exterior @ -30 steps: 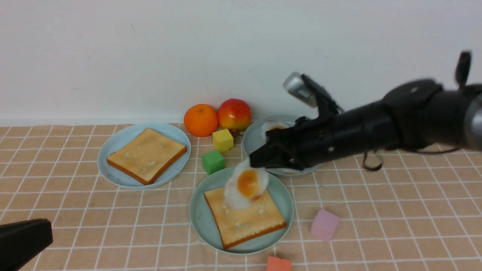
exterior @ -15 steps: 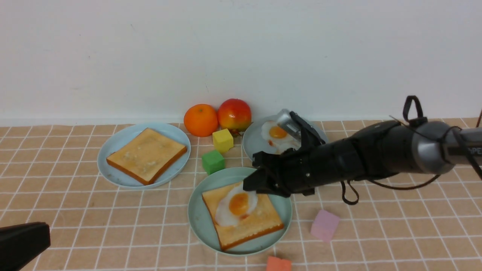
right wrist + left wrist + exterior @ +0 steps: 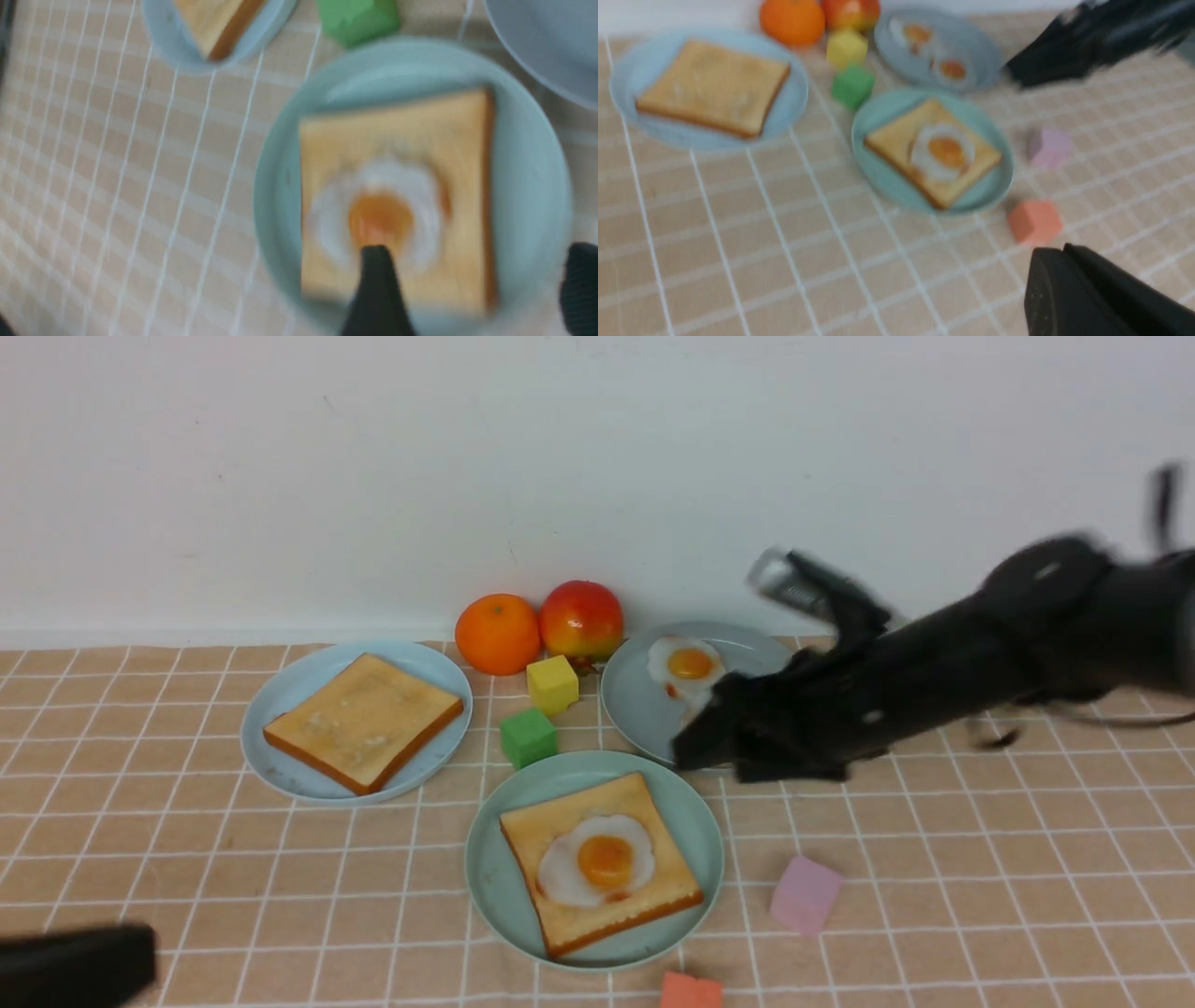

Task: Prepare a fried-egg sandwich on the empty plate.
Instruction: Use the left arm to grab a slice of bread

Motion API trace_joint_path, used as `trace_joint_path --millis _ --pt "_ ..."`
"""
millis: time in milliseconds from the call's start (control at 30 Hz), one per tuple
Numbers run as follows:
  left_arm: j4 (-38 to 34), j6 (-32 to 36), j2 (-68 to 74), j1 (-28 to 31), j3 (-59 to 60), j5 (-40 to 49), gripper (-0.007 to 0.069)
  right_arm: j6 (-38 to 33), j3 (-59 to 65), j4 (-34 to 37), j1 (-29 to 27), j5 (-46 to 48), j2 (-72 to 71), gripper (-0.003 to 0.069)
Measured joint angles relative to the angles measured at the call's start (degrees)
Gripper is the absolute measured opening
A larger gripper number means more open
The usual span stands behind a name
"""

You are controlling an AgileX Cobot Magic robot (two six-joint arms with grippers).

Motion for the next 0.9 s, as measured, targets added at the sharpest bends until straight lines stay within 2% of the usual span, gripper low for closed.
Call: trace_joint_path --millis 100,200,267,300,333,367,433,500,600,633,767,867,900 --pt "-1.72 1.03 8.16 0.0 0.0 0.72 0.0015 7.69 0.0 -13.14 -0.07 7.78 -7.69 0.035" --pt "-1.27 5.89 20.95 0.06 -0.92 -1.88 -0.0013 16.1 0.0 -25.54 0.72 15.23 -17.54 0.0176" --pt "-1.04 7.4 27.64 0.83 -3.36 -3.45 -0.0013 20.15 0.05 -30.98 1.14 18.11 -22.21 0.0078" --pt "-1.04 7.55 28.49 1.03 -3.36 -3.6 -0.0013 20.55 0.01 -32.04 1.16 18.32 -22.7 0.0069" --pt "-1.03 8.73 34.13 2.93 -6.76 -4.52 -0.0013 23.41 0.06 -34.78 1.4 19.88 -26.05 0.0016" --pt "-1.45 10.44 38.48 5.14 -9.22 -5.25 -0.0013 25.51 0.06 -37.37 1.51 21.14 -28.77 -0.0007" --pt "-3.03 15.06 45.1 10.15 -15.03 -5.98 -0.0013 28.09 0.06 -40.0 1.56 23.29 -33.01 -0.0013" --pt "-4.51 17.95 48.21 12.58 -17.64 -6.18 -0.0013 28.8 0.06 -40.95 1.56 24.4 -34.99 -0.0013" --pt "-10.2 28.74 60.32 21.07 -26.53 -6.5 -0.0013 29.62 0.06 -42.33 1.56 28.15 -41.85 -0.0007" --pt "-11.12 30.4 62.11 22.48 -28.23 -6.64 -0.0013 29.62 0.06 -42.5 1.56 28.64 -43.24 -0.0006" --pt "-11.53 34.32 71.77 26.71 -34.84 -6.4 -0.001 29.62 0.06 -43.99 1.56 29.45 -48.71 -0.0002" --pt "-9.07 35.25 78.91 28.95 -40.6 -5.53 0.0034 29.67 0.06 -45.75 1.56 30.05 -53.86 0.0" --pt "-7.82 35.37 80.86 29.38 -42.41 -5.4 0.0074 29.89 0.06 -46.05 1.56 30.12 -56.24 0.0"
